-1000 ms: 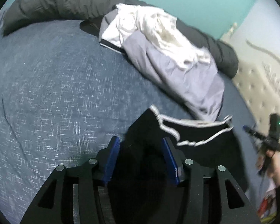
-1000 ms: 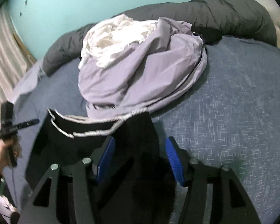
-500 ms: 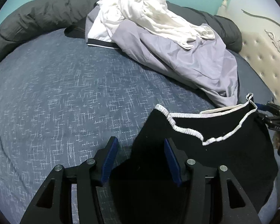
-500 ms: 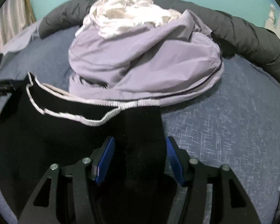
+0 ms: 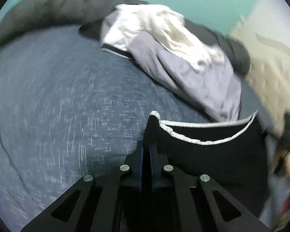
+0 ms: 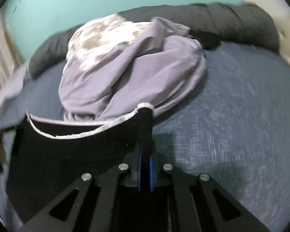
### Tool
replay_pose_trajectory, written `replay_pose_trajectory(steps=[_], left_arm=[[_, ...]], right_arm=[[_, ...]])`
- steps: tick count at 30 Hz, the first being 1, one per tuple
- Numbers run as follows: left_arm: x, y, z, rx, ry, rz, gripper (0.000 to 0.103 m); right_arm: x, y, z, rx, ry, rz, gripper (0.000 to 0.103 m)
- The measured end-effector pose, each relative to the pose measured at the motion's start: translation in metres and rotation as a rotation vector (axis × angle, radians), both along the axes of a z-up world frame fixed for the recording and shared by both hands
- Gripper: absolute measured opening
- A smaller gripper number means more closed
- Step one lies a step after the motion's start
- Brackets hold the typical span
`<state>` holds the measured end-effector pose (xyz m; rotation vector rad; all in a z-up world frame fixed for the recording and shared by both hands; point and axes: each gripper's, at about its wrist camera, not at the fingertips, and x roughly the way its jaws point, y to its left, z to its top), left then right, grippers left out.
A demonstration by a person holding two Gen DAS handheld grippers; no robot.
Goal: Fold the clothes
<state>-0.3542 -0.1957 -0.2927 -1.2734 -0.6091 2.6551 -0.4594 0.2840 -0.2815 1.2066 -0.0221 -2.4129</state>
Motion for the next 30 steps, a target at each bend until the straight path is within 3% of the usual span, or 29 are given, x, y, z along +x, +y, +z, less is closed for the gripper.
replay_pose_trajectory(steps=[8,11,15,17,18,19,24,30], left_arm=[[-0.006,0.0,-0.02,0.011,-0.066,0.02,0.006],[-0.011,0.001,-0.033,0.012,-0.127,0.01,0.006],[-0.007,0.008,-0.027,-0.034,-0.114,0.005,0.009],[-0.004,0.01,-0.023,-0.057,-0.109,0.004,0.013],[0.0,0.01,-0.019,-0.066,-0.106,0.005,0.018],[0.004,0.01,-0.015,-0.075,-0.103,0.008,0.026],[0.037,0.003,0.001,-0.067,-0.091,-0.016,0.038],[0.068,0.013,-0.004,-0.035,-0.139,-0.072,0.04]], right_arm=[[-0.007,0.002,-0.016,-0.022,-0.052,-0.051,0.005],[-0.009,-0.001,-0.027,0.003,-0.096,-0.035,0.005],[-0.006,-0.007,-0.022,0.009,-0.079,-0.022,0.01],[0.0,-0.009,-0.013,0.032,-0.049,-0.021,0.021],[0.004,-0.01,-0.008,0.031,-0.039,-0.007,0.029],[0.01,-0.01,-0.003,0.021,-0.033,0.013,0.031],[0.042,0.0,0.009,0.002,-0.061,0.064,0.033],[0.079,0.001,-0.001,0.026,-0.151,0.114,0.033]])
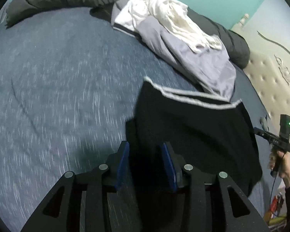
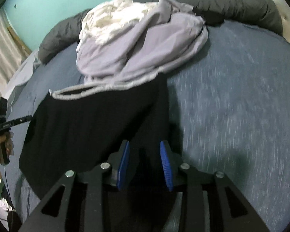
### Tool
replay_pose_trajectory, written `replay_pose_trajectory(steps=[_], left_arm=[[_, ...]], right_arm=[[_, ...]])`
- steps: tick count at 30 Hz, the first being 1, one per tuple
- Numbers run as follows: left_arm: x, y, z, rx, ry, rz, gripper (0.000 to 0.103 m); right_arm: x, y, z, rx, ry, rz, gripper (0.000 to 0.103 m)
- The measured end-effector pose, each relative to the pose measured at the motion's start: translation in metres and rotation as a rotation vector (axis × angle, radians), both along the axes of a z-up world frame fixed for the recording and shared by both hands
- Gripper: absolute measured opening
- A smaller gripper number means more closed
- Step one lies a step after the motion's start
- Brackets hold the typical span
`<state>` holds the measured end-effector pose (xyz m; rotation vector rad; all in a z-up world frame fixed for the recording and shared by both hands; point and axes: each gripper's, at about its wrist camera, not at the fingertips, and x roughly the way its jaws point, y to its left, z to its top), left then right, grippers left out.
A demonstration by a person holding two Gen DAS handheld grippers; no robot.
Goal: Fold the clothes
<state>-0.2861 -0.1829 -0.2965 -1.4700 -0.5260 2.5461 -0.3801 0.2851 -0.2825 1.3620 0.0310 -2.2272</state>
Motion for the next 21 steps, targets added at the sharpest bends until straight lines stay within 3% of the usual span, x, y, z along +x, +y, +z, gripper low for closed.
replay_pose_trajectory(steps=[8,9,10,11,12,21], left_arm=[[0.029,0.012,-0.014,0.03,-0.047,-0.041,0.039],[0.03,0.012,-0.015,0.034,-0.051,-0.045,0.034],[0.03,0.013,-0.015,0.032,-0.054,-0.048,0.023],[0.031,0.014,-0.015,0.031,-0.052,-0.052,0.019],[0.031,0.015,-0.016,0.03,-0.05,-0.056,0.017],[0.038,0.007,-0.01,0.032,-0.007,-0.016,0.008]], right_arm=[[0.024,-0.008,-0.021,0.02,-0.09,0.015,0.033],[0.023,-0.007,-0.023,0.013,-0.096,0.012,0.032],[0.023,-0.006,-0.025,0.005,-0.098,0.005,0.029],[0.022,-0.004,-0.026,-0.007,-0.096,-0.005,0.014],[0.022,-0.002,-0.025,-0.022,-0.093,-0.013,0.008],[0.024,0.031,-0.015,-0.088,-0.044,-0.112,0.004]])
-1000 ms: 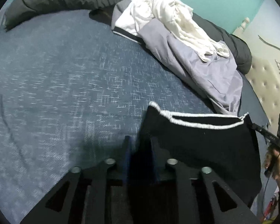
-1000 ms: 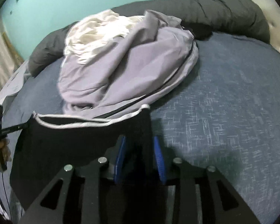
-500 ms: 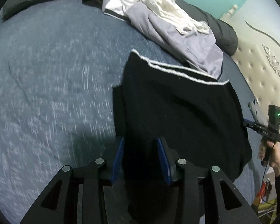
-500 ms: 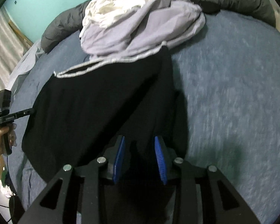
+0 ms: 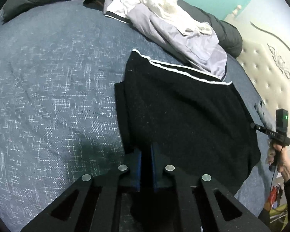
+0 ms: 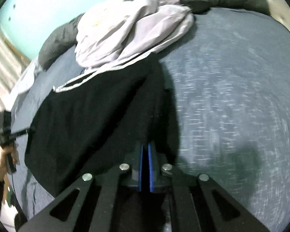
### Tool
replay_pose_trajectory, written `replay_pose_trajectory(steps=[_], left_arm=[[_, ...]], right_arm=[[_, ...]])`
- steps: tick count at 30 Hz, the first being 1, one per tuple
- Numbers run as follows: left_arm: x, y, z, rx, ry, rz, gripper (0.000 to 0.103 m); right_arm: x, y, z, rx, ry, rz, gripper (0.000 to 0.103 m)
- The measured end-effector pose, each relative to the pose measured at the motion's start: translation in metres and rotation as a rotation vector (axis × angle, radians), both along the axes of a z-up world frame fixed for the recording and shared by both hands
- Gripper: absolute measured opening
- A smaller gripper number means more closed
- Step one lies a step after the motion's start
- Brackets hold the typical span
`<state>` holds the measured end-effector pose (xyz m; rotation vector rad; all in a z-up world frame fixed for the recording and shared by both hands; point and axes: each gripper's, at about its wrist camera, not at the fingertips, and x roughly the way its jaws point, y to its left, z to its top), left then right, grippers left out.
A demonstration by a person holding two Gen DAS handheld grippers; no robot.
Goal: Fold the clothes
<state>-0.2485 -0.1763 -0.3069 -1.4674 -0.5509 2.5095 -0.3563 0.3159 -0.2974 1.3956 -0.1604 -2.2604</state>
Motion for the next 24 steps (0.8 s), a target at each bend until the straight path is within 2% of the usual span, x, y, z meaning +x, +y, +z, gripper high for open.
replay_pose_trajectory(steps=[3,7,8,11,14,20,24], left_arm=[[0.002,-0.005,-0.005,0.018,-0.005,0.031,0.007],[0.0,0.0,-0.007,0.007,-0.014,0.036,0.007],[0.0,0.0,-0.007,0.009,-0.019,0.036,0.007],[0.0,0.001,-0.005,0.011,-0.024,0.035,0.011],[0.006,0.002,0.002,-0.006,-0.009,0.041,0.011],[0.029,0.008,0.018,-0.04,0.043,0.095,0.012],[0.045,0.024,0.024,-0.079,0.085,0.1,0.017]], right_arm=[[-0.002,0.015,-0.008,-0.037,-0.033,-0.054,0.004],[-0.001,0.02,-0.003,-0.135,-0.027,-0.053,0.006],[0.0,0.023,-0.001,-0.147,-0.031,-0.06,0.01],[0.009,0.033,0.005,-0.158,-0.027,-0.059,0.036],[0.024,0.034,0.004,-0.125,-0.038,0.001,0.036],[0.048,0.008,-0.006,0.002,-0.055,0.117,0.035],[0.05,0.003,-0.012,0.049,-0.049,0.108,0.009]])
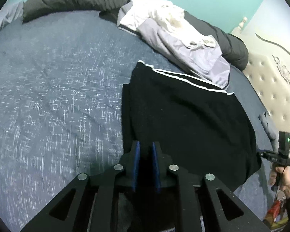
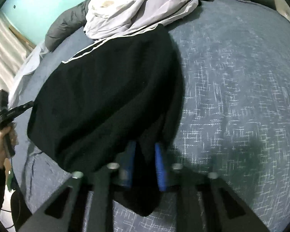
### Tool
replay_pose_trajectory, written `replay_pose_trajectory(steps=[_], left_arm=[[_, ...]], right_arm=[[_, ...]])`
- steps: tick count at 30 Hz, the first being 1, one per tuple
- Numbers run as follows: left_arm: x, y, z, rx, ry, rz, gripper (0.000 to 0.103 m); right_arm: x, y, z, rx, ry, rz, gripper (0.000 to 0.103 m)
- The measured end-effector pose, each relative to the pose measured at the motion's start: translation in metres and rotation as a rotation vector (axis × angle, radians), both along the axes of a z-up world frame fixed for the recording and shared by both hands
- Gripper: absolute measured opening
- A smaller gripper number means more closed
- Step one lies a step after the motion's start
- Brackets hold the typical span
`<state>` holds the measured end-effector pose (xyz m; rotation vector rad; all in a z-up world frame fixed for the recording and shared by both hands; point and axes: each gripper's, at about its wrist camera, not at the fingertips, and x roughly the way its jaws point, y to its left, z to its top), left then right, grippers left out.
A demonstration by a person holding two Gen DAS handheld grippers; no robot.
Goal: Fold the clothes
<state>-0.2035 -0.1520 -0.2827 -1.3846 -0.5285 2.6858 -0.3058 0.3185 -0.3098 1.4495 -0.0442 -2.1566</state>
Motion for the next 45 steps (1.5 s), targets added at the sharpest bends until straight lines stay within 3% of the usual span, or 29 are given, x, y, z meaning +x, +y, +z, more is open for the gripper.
replay_pose_trajectory(steps=[7,15,18,20,23,27,30,41,45], left_arm=[[0.012,0.011,-0.025,-0.071,-0.034,0.009,0.017],[0.019,0.001,-0.042,0.01,0.003,0.056,0.017],[0.019,0.0,-0.044,0.015,0.015,0.056,0.017],[0.019,0.001,-0.044,0.014,0.017,0.055,0.017],[0.018,0.003,-0.043,0.004,0.018,0.054,0.017],[0.02,0.001,-0.043,0.017,0.021,0.053,0.017],[0.02,0.001,-0.043,0.022,0.021,0.054,0.017],[0.02,0.002,-0.045,0.019,0.02,0.049,0.018],[0.02,0.002,-0.044,0.022,0.022,0.048,0.019]], right_arm=[[0.011,0.025,0.008,-0.061,0.018,-0.111,0.005],[0.015,0.034,-0.008,-0.085,-0.06,-0.161,0.005],[0.012,0.029,-0.003,-0.068,-0.048,-0.142,0.008],[0.009,0.028,0.002,-0.055,-0.038,-0.14,0.017],[-0.001,0.024,0.009,-0.033,0.0,-0.159,0.022],[-0.021,0.02,0.011,0.012,0.029,-0.21,0.022],[-0.033,0.013,0.013,-0.009,0.051,-0.227,0.022],[-0.05,-0.036,-0.001,0.173,0.091,-0.108,0.022],[-0.058,-0.028,-0.003,0.145,0.092,-0.156,0.022]])
